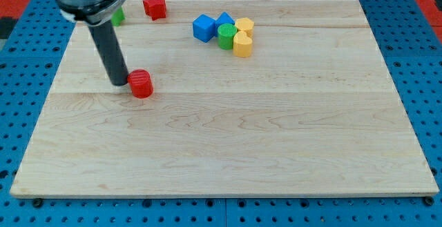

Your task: Move the red circle towards the center

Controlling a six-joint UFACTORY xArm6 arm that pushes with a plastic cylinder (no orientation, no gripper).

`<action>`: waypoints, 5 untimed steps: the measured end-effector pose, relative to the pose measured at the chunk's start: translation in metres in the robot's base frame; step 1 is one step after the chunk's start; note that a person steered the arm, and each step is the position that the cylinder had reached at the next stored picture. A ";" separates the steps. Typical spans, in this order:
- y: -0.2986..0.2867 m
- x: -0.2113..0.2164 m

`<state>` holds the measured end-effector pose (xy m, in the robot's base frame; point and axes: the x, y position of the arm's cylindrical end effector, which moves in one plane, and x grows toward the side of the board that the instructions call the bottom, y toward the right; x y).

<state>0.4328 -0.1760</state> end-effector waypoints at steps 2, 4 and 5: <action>0.030 0.015; 0.024 -0.010; 0.029 -0.026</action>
